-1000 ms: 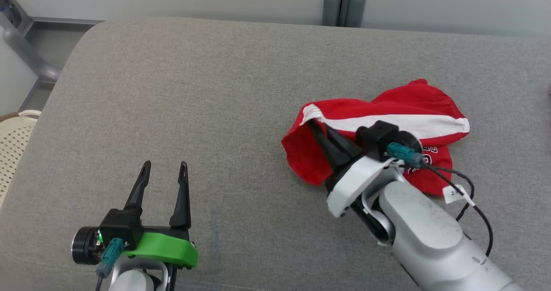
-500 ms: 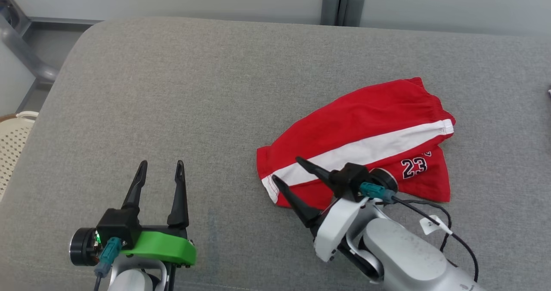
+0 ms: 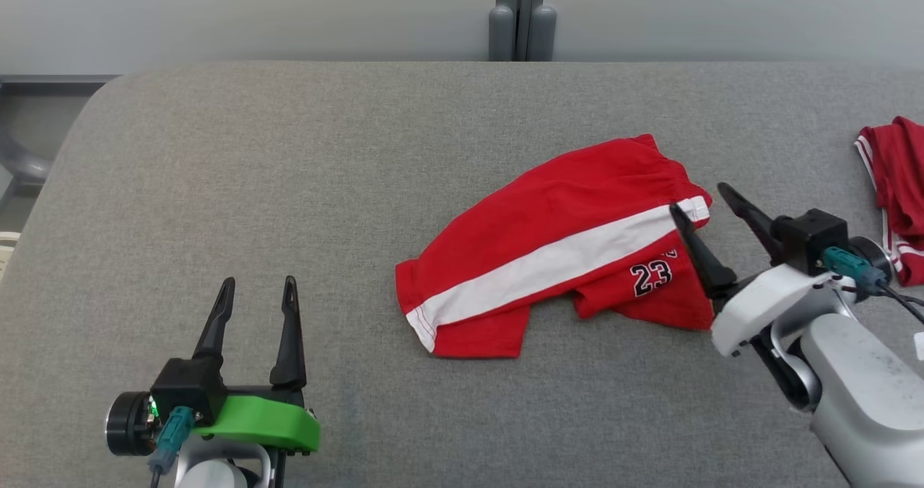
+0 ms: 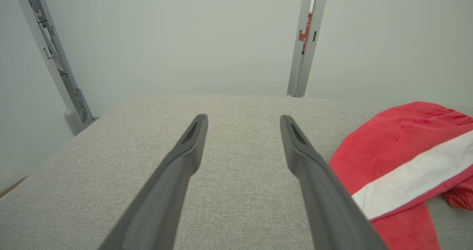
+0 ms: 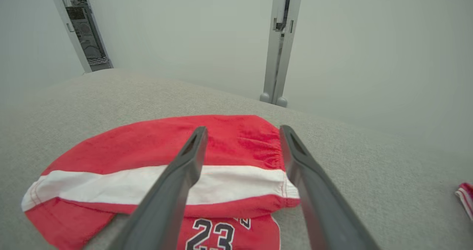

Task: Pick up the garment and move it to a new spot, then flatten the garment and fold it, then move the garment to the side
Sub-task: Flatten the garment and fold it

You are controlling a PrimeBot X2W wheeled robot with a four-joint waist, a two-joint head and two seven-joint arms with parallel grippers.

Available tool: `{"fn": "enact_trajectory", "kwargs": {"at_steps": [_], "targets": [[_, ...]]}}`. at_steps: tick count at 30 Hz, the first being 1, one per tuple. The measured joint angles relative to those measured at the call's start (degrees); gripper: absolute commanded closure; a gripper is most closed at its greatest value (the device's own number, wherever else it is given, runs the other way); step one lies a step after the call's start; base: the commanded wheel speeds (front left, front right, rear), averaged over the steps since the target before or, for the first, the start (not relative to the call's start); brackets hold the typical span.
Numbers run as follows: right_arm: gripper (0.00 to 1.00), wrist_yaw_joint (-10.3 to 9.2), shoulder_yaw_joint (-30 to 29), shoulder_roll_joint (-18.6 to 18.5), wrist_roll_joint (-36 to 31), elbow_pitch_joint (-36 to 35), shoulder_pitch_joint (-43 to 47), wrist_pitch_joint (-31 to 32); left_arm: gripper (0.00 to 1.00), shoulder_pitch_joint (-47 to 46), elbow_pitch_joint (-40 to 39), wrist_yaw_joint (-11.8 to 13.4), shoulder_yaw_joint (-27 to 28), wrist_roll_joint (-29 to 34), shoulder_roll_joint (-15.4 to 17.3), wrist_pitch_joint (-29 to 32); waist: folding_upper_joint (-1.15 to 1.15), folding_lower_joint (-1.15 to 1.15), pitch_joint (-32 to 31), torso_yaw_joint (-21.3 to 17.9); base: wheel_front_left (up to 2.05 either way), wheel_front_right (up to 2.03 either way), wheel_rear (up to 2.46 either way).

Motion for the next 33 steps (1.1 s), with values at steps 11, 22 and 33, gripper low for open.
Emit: {"fn": "enact_trajectory", "kwargs": {"at_steps": [11, 22, 33], "targets": [[0.00, 0.00, 1.48, -4.90, 2.66, 6.48, -3.67, 1.83, 0.00, -0.91, -0.22, 0.46, -2.09, -0.40, -0.01, 0.00, 0.00, 0.00, 2.71, 0.58, 0.00, 0.00, 0.00], [0.48, 0.00, 11.40, -6.23, 14.23, 12.77, -8.88, 6.15, 0.00, -2.53, -0.36, 1.99, -4.48, -1.49, -0.01, 0.01, 0.00, 0.00, 5.85, 3.35, 0.00, 0.00, 0.00], [1.00, 0.00, 16.40, -7.98, 18.84, 11.59, -10.56, 0.58, 0.00, -2.60, -0.09, 2.77, -3.91, -1.67, -0.01, 0.00, 0.00, 0.00, 5.27, 3.14, 0.00, 0.00, 0.00]]}}
